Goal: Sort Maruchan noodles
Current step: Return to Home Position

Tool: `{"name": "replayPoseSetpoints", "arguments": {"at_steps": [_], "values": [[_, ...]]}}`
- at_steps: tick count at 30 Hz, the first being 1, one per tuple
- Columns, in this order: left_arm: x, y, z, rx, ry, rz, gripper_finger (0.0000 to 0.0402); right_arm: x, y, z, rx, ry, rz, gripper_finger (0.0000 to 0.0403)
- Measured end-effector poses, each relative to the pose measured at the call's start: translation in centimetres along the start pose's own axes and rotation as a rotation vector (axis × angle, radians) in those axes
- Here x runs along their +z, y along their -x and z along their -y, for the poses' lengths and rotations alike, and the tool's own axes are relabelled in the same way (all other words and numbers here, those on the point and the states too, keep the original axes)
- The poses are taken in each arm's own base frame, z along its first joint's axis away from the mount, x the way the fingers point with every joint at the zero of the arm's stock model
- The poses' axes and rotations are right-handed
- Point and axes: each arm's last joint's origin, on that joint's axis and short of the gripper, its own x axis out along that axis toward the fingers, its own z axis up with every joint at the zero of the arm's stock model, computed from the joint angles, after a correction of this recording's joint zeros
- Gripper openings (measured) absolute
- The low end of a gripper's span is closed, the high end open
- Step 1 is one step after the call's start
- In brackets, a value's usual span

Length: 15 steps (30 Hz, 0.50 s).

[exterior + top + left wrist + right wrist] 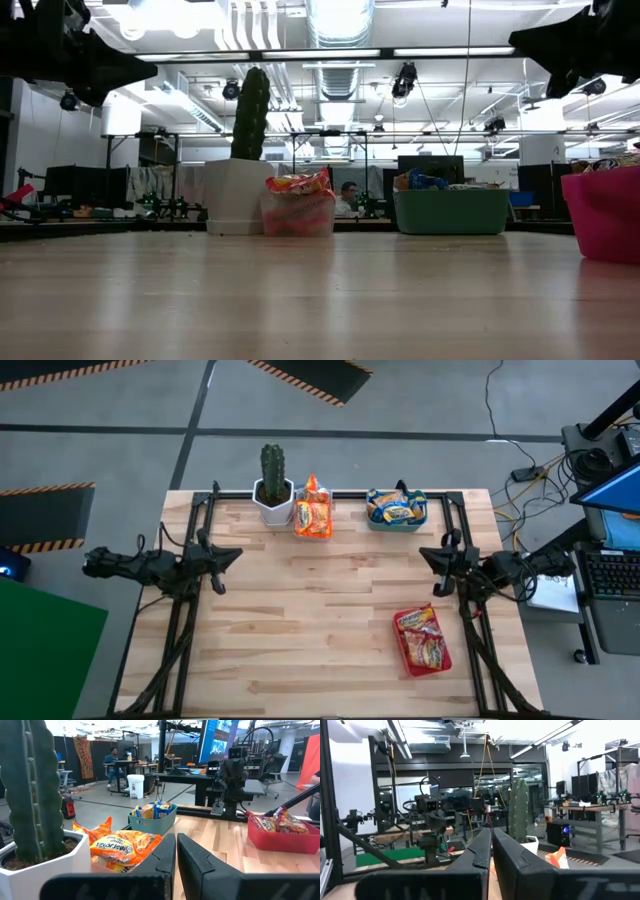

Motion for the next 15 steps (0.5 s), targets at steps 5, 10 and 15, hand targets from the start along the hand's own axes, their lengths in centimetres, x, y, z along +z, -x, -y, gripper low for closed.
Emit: {"name": "replayPoseSetpoints", "arguments": {"at_steps": [5, 10, 15], "values": [[0.00, -0.01, 0.01, 0.000, -0.001, -0.001, 0.0000, -0.01, 0.00, 0.00, 0.000, 0.028, -0.001, 0.0009], [-0.01, -0.01, 0.01, 0.000, -0.001, -0.001, 0.0000, -0.05, 0.00, -0.01, 0.000, 0.056, -0.004, 0.0009], [0.00, -0.01, 0.01, -0.001, -0.001, -0.001, 0.0000, 0.14, 0.10, -0.10, 0.020, 0.057, 0.013, 0.0009]]}}
